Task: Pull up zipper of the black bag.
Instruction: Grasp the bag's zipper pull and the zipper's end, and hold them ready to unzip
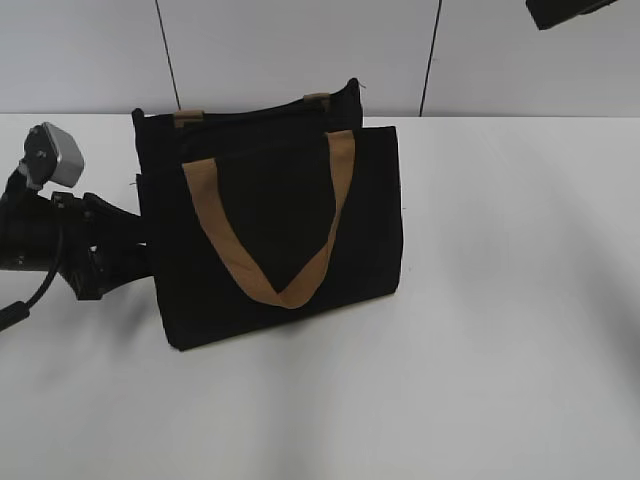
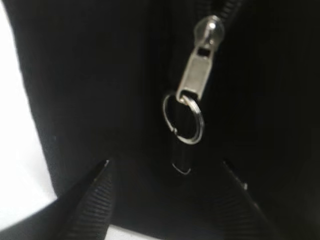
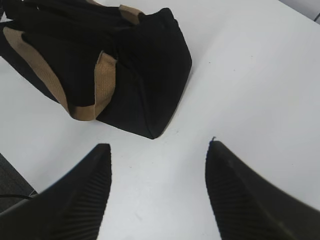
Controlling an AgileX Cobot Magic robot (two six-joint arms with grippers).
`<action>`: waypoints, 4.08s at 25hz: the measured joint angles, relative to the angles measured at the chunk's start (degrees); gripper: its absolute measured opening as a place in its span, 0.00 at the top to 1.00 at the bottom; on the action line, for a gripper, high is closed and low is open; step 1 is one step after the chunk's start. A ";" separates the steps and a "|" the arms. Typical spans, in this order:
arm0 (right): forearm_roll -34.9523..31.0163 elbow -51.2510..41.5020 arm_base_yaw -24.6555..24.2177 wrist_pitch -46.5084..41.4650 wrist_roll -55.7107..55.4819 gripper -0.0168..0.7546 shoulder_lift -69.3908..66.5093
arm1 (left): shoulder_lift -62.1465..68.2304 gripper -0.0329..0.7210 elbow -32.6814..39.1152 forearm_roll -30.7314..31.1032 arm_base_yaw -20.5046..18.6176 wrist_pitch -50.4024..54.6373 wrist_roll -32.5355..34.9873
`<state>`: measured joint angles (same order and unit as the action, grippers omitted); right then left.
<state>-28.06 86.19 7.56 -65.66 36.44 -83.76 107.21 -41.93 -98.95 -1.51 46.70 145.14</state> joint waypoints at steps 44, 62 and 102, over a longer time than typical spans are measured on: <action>1.35 0.10 0.00 -0.11 -0.34 0.46 -0.04 | 5.21 0.66 -4.20 -0.28 2.87 -1.34 -5.55; -2.83 0.10 0.10 -0.19 -2.53 0.46 -0.04 | -8.17 0.92 -4.25 2.76 2.87 -10.53 -13.12; -8.30 6.57 35.25 25.66 -9.40 0.46 -20.22 | -36.10 0.92 -4.25 14.67 2.87 -24.82 -25.69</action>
<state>-36.35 92.76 42.81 -40.00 27.04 -103.98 71.11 -46.17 -84.28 1.36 21.88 119.44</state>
